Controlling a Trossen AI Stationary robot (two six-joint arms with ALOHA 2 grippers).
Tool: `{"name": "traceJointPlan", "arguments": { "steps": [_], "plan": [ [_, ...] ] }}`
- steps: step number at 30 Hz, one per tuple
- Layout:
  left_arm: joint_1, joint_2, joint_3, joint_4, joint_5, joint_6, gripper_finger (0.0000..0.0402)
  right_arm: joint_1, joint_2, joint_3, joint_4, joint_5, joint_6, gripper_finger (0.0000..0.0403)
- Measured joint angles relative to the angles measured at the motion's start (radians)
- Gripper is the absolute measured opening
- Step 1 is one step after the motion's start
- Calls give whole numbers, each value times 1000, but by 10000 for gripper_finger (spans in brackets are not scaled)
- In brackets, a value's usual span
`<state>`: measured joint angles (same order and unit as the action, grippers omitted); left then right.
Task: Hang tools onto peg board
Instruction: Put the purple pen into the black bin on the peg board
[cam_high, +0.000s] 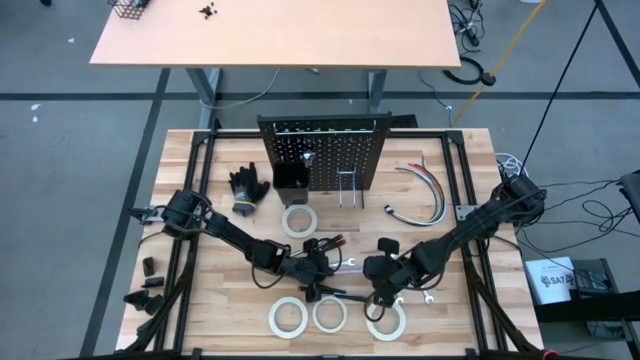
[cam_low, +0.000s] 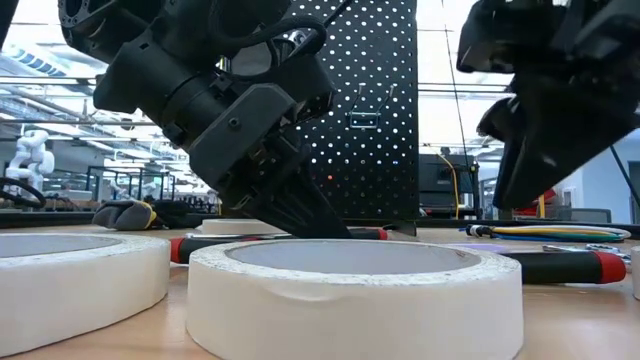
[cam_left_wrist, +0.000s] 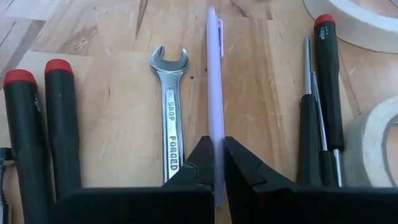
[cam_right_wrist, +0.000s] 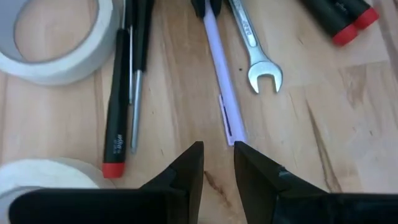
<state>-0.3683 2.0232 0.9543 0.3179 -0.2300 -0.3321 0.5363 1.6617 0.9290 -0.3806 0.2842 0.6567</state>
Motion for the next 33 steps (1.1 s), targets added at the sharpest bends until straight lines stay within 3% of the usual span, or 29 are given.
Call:
{"name": "traceJointPlan", "arguments": {
  "steps": [6, 17, 24, 29, 33],
  "plan": [
    [15, 1, 0, 13, 43, -2, 9, -18, 1, -30, 21, 1, -127, 84],
    [92, -1, 1, 15, 281, -92, 7, -24, 1, -59, 71, -30, -422, 84],
    [138, -1, 2, 19, 423, -165, 3, -24, 52, -58, 84, -42, -514, 84],
    [152, -1, 2, 20, 440, -183, 3, -23, 85, -56, 116, -48, -514, 84],
    [143, 3, -1, 72, 410, -112, 2, -25, 92, -57, 122, -46, -494, 84]
  ]
}}
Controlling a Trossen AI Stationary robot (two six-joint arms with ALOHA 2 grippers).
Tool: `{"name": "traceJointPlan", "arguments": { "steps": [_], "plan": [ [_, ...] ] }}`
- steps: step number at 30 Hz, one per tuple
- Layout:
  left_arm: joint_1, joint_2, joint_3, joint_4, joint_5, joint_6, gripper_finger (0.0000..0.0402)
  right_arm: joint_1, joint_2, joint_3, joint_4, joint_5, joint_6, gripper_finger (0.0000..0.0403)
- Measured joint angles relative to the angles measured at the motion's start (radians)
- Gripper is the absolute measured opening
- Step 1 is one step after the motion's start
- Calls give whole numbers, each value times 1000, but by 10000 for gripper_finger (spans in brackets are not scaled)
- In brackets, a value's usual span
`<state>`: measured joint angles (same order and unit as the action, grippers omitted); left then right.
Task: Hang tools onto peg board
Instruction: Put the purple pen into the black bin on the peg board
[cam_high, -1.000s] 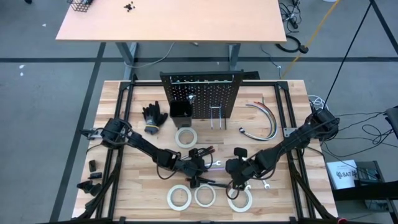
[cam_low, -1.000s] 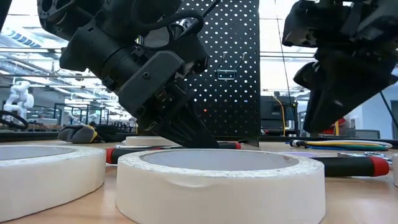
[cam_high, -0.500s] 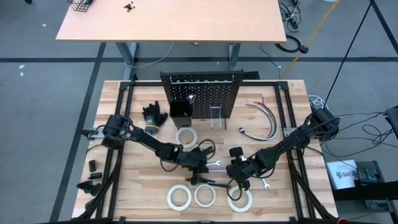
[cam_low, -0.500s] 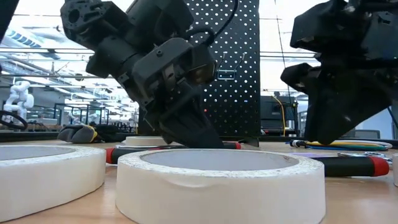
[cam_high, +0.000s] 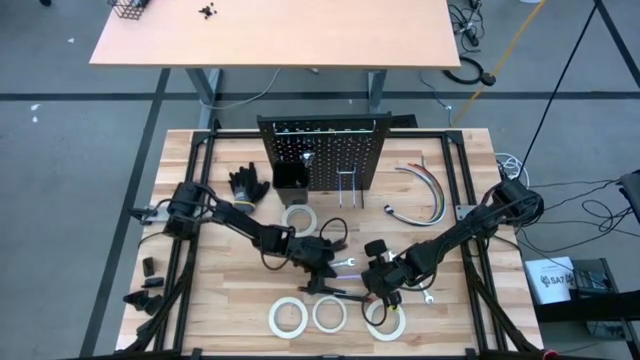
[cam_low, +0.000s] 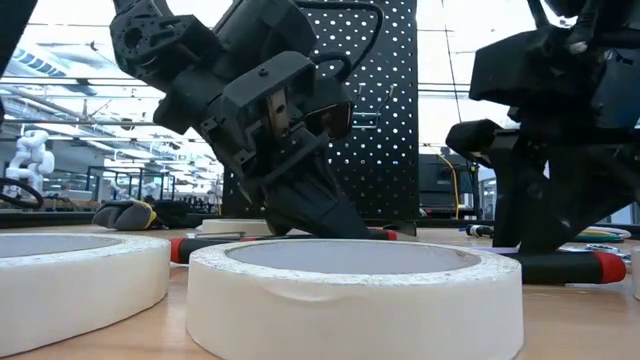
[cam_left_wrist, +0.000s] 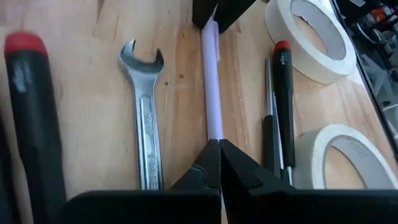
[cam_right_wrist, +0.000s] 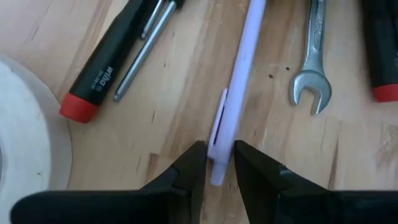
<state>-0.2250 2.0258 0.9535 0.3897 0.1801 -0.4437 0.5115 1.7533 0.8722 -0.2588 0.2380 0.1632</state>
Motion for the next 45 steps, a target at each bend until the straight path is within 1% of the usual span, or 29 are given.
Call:
{"name": "traceJointPlan", "arguments": {
  "steps": [5, 9, 11, 15, 20, 24, 31, 35, 40, 45],
  "plan": [
    [1, 0, 0, 8, -19, 15, 0, -1, 2, 0, 1, -5, 85, 82],
    [0, 0, 0, 16, -27, 99, 2, -2, 10, 0, 0, -22, 148, 65],
    [-1, 0, -2, 38, -30, 135, 11, -3, 20, 0, 1, -37, 177, 53],
    [0, 2, -2, 82, -35, 189, 54, -1, 40, 2, 0, -42, 262, 37],
    [-4, 2, -1, 53, -34, 241, 119, 0, 47, 2, 6, -35, 306, 39],
    [-12, 0, 1, 31, -35, 290, 148, -3, 49, 0, 14, -12, 339, 37],
    [-25, -7, 8, -80, -92, 399, 152, -20, 55, -4, 110, -13, 429, 36],
    [-37, -8, 9, -131, -128, 425, 150, -21, 57, -5, 162, -30, 467, 34],
    [-53, -7, 7, -139, -174, 431, 127, -23, 54, -5, 204, -75, 524, 34],
    [-59, -7, 6, -153, -184, 431, 97, -28, 40, -6, 226, -93, 574, 33]
  ]
}}
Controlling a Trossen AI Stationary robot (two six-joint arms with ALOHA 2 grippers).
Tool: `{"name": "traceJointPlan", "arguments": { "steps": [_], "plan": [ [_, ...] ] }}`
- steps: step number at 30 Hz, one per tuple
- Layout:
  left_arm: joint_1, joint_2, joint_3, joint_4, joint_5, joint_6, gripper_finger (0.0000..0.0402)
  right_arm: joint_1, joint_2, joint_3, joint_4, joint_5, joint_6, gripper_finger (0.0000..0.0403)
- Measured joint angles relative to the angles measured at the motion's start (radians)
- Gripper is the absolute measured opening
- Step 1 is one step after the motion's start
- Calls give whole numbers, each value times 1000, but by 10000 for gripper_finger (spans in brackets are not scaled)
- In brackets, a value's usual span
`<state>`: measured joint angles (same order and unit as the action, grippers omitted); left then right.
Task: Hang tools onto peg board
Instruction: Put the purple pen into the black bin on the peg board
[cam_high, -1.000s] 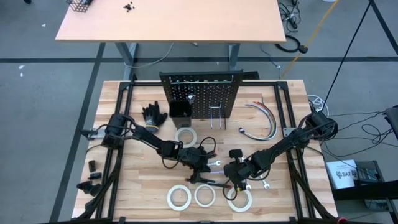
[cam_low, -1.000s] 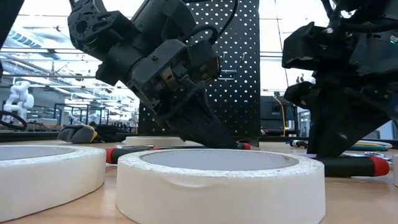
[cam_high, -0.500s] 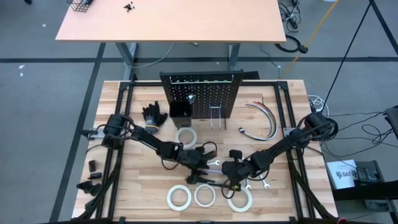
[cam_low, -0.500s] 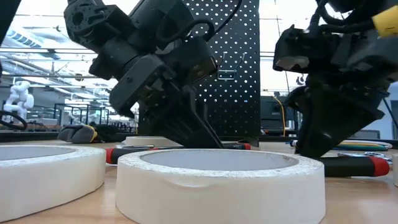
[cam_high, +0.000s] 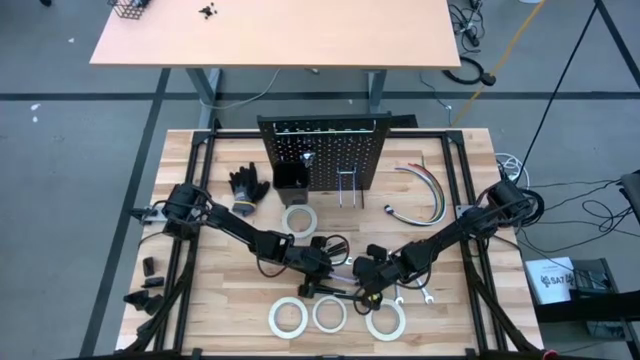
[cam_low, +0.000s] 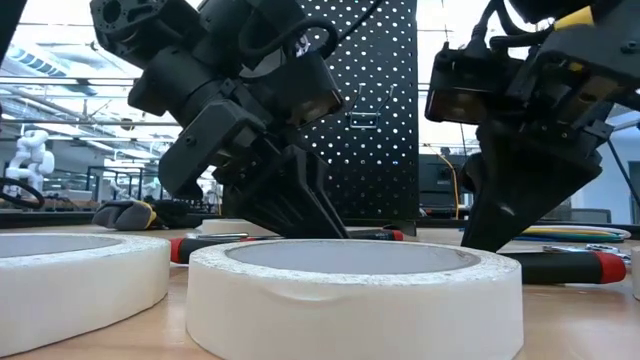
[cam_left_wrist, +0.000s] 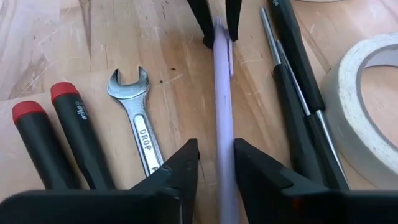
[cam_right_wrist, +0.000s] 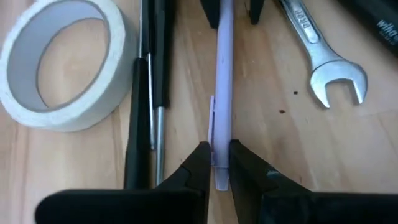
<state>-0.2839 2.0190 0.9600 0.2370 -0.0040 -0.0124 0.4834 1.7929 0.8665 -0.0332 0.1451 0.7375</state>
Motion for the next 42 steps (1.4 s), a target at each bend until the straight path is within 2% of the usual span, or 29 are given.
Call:
{"name": "traceJointPlan", "arguments": {
  "steps": [8, 12, 14, 23, 28, 33, 42],
  "plan": [
    [-13, 0, 0, -13, -8, 2, 59, -28, -13, 0, 20, -87, 86, 8],
    [-18, 0, 0, -21, -7, 4, 29, -32, -15, 0, 17, -89, 88, 0],
    [-19, -1, 0, -23, 0, 2, 14, -33, -15, 0, 17, -88, 70, 6],
    [-19, -1, -4, 0, 4, -43, 13, -38, -112, 6, -21, -63, 36, 66],
    [-11, -5, -8, 37, 15, -61, 13, -32, -206, 6, -44, 11, 22, 74],
    [-2, -43, -7, 33, 23, -59, 13, -15, -274, 6, -60, 41, -19, 74],
    [25, -231, -8, 34, -44, -48, 12, -10, -370, 6, -58, 176, -23, 75]
  ]
}}
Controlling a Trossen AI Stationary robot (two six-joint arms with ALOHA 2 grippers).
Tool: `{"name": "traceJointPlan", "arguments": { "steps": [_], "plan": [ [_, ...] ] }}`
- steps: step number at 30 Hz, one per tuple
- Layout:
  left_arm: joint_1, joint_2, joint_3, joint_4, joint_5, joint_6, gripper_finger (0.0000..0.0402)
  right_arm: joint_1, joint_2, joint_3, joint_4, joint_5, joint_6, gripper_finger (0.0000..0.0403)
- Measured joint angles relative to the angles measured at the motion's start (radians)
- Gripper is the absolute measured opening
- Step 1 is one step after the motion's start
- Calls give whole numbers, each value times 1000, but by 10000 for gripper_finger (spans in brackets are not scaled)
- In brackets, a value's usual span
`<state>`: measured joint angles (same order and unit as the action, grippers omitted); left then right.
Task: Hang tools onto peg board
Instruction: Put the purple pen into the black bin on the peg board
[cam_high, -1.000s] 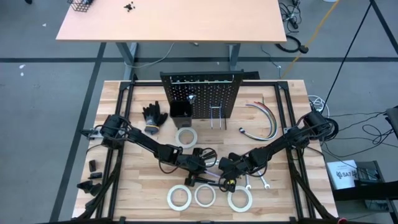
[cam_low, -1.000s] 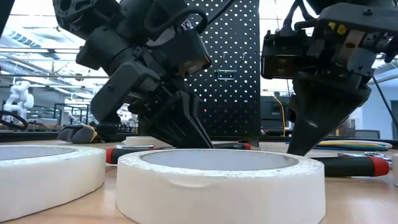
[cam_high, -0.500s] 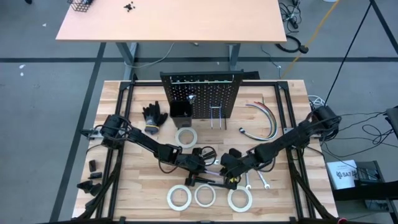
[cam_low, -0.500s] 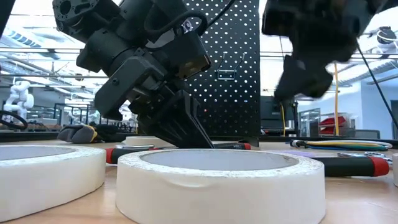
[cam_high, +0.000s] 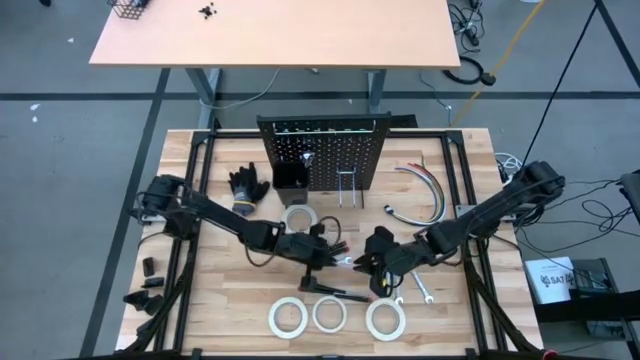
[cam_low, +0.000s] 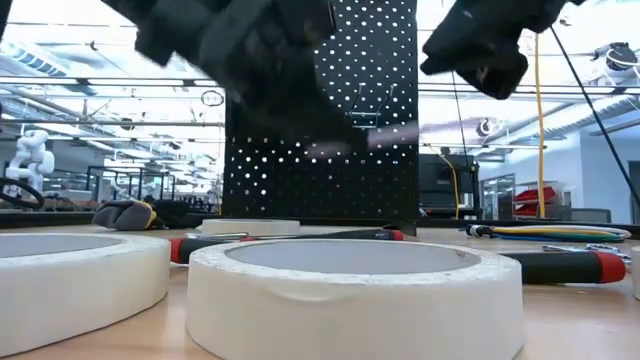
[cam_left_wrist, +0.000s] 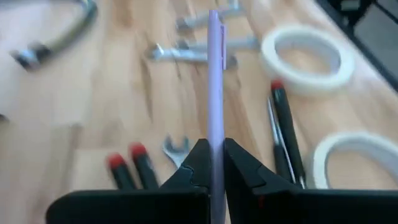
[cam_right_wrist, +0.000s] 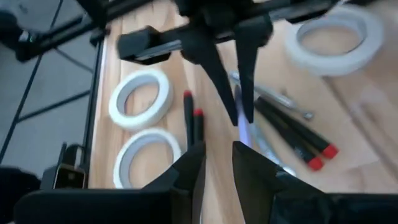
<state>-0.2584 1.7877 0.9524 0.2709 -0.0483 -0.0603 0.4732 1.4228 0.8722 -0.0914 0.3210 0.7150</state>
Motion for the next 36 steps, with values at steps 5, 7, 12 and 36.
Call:
{"name": "traceJointPlan", "arguments": {
  "steps": [5, 7, 12, 36],
  "plan": [
    [-5, -134, 2, -85, -61, 24, 12, 13, -70, 0, 28, 49, 14, 75],
    [-9, -178, 2, -176, -77, 40, 12, 26, -99, 0, 53, 49, 3, 75],
    [-31, -283, 2, -375, -91, 67, 12, 40, -148, 0, 186, 54, -110, 75],
    [-47, -600, -389, 466, 225, -300, 12, -69, -40, 0, 756, -54, -833, 112]
  ]
}}
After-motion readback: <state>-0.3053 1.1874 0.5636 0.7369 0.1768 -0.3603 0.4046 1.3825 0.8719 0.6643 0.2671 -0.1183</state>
